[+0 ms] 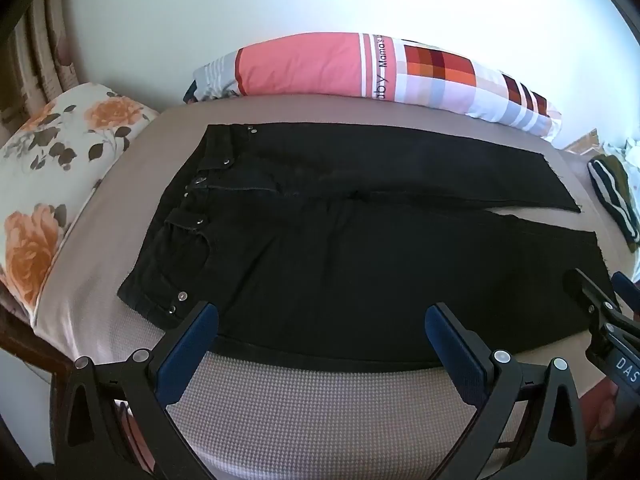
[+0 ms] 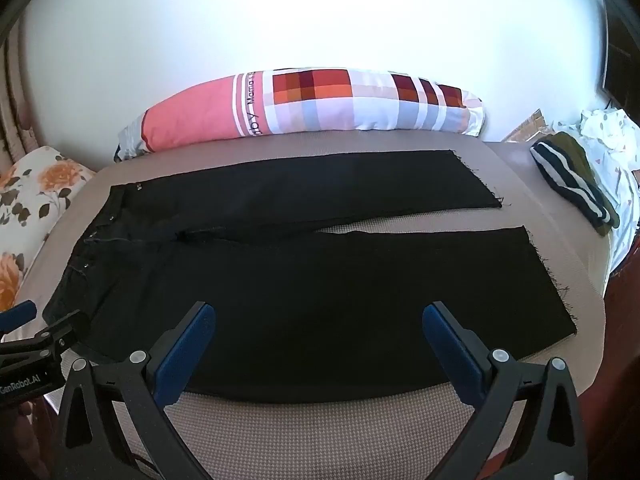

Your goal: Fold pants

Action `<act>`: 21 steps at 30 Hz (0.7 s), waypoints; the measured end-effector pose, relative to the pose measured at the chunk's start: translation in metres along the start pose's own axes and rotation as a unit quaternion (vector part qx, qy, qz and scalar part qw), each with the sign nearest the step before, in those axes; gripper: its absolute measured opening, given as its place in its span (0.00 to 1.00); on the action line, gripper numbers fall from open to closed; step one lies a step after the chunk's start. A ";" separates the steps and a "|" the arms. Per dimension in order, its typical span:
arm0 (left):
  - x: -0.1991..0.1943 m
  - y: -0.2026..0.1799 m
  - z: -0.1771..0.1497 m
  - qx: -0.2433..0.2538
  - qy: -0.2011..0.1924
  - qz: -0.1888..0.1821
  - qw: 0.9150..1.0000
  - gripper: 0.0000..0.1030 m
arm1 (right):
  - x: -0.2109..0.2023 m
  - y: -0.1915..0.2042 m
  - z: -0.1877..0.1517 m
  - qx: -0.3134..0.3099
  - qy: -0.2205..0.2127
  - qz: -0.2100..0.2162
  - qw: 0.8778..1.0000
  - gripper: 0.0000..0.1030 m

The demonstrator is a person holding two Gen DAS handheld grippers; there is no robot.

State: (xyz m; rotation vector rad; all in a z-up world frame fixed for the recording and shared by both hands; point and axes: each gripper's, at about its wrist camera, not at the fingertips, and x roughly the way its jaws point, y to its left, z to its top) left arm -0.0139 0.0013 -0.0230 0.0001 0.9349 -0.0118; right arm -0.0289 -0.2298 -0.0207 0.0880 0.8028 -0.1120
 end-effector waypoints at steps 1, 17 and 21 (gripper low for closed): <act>0.000 0.000 0.000 -0.001 0.001 0.000 1.000 0.99 | 0.000 -0.001 0.000 0.000 0.001 0.001 1.000 1.00; 0.008 0.003 -0.004 -0.006 0.008 0.003 1.000 0.99 | 0.005 0.005 -0.002 0.005 -0.010 -0.001 1.000 1.00; 0.010 0.003 -0.004 -0.007 0.011 0.003 1.000 0.99 | 0.005 0.002 -0.002 0.002 -0.008 0.002 1.000 1.00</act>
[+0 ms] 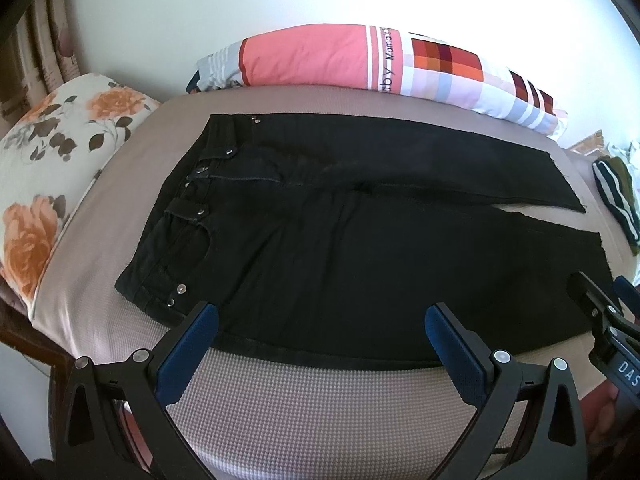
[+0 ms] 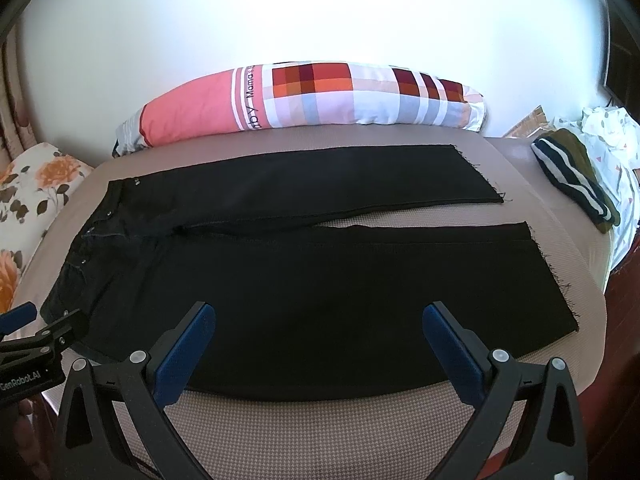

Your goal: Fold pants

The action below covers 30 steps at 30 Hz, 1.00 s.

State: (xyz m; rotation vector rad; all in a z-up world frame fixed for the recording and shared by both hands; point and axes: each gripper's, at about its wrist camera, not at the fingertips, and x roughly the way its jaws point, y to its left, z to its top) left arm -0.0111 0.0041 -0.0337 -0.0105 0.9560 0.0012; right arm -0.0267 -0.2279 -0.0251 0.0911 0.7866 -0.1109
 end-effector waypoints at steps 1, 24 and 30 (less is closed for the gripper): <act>0.000 0.000 0.000 0.000 0.000 0.000 1.000 0.99 | 0.000 0.000 0.000 0.000 0.000 0.000 1.000 1.00; 0.002 0.002 -0.002 -0.001 -0.001 0.001 1.000 0.99 | 0.000 0.000 0.001 0.002 -0.011 0.002 1.000 1.00; 0.002 0.002 -0.002 0.000 -0.001 0.001 1.000 0.99 | 0.000 -0.001 0.000 0.001 -0.009 0.001 1.000 1.00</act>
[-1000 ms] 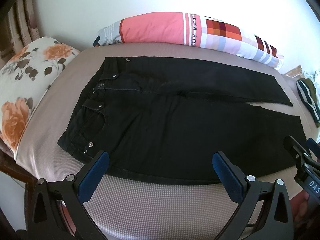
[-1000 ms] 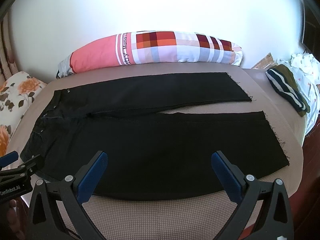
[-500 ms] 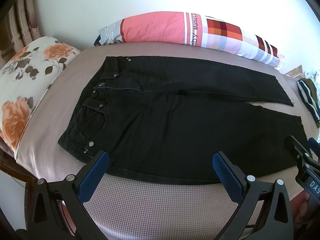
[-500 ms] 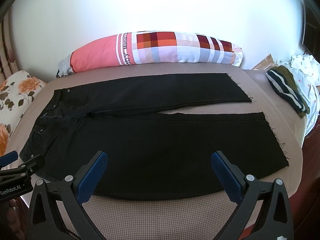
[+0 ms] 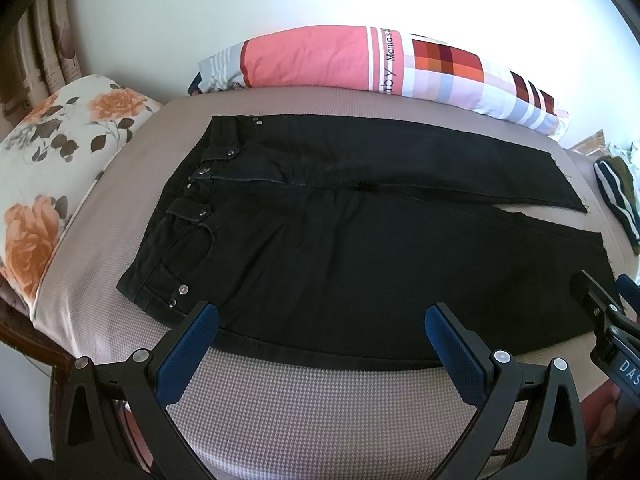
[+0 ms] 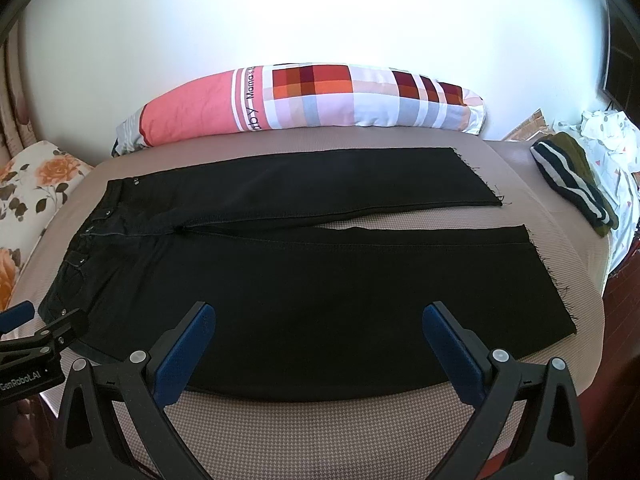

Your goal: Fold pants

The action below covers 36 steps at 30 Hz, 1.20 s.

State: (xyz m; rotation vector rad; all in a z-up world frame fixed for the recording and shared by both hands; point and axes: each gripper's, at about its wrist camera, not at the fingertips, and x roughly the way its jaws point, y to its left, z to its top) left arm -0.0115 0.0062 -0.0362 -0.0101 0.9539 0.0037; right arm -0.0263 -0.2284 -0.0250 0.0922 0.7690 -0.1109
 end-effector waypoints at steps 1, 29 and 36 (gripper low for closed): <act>0.000 0.000 0.000 0.000 0.000 0.000 1.000 0.99 | 0.000 0.000 0.000 0.000 -0.001 -0.001 1.000 1.00; 0.000 0.001 0.000 0.005 -0.002 0.002 1.000 0.99 | 0.001 -0.005 0.003 -0.009 0.006 -0.015 1.000 1.00; 0.009 0.010 0.015 0.003 0.001 -0.010 1.000 0.99 | 0.008 -0.013 0.009 0.018 0.002 0.019 1.000 1.00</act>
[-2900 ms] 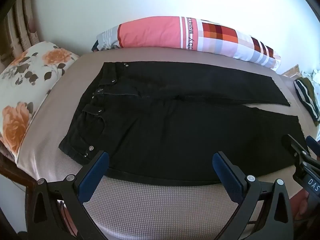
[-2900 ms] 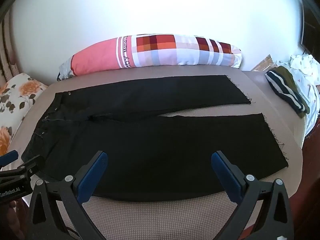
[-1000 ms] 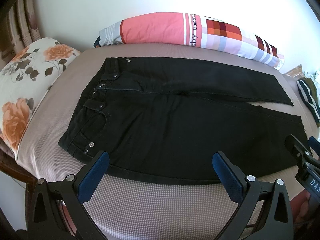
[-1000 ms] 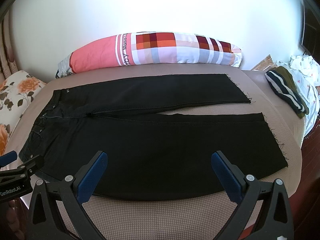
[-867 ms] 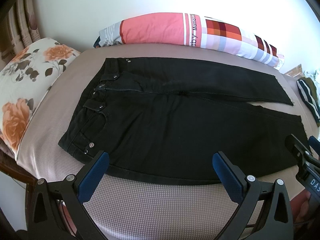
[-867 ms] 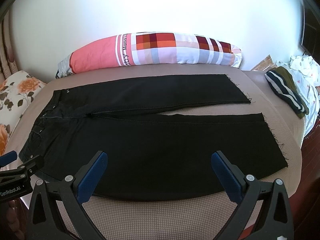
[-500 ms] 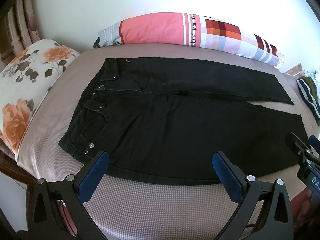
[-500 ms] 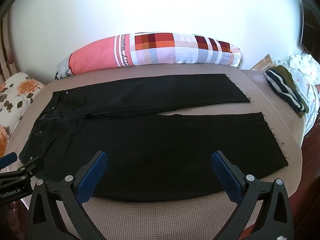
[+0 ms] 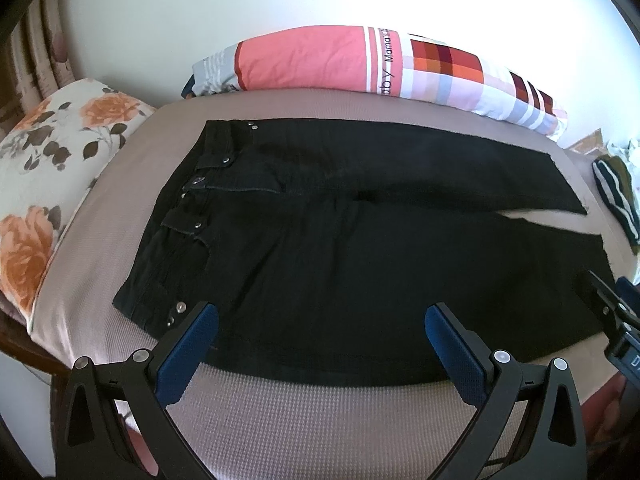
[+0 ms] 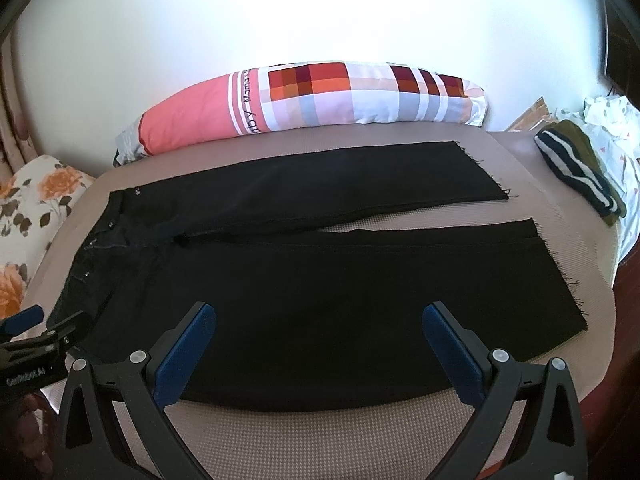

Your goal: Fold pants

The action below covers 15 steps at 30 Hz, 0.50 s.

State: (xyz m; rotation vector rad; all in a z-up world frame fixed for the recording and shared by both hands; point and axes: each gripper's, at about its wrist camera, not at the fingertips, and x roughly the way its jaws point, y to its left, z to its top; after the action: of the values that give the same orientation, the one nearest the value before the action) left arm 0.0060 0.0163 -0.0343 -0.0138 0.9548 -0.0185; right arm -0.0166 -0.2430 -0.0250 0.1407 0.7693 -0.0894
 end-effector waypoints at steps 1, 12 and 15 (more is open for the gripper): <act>0.001 0.002 0.004 -0.002 0.000 -0.003 1.000 0.99 | 0.001 -0.001 0.002 0.001 0.001 0.002 1.000 1.00; 0.032 0.076 0.092 -0.034 -0.016 -0.022 0.999 0.78 | 0.018 -0.024 0.043 0.052 -0.002 0.040 0.998 1.00; 0.054 0.109 0.126 -0.045 -0.011 -0.062 0.997 0.72 | 0.028 -0.028 0.053 0.059 0.004 0.053 0.997 1.00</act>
State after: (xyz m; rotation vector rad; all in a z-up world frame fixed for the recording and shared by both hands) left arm 0.1410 0.1250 -0.0082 -0.1556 0.9304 -0.0901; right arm 0.0360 -0.2799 -0.0095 0.2950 0.7638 -0.0330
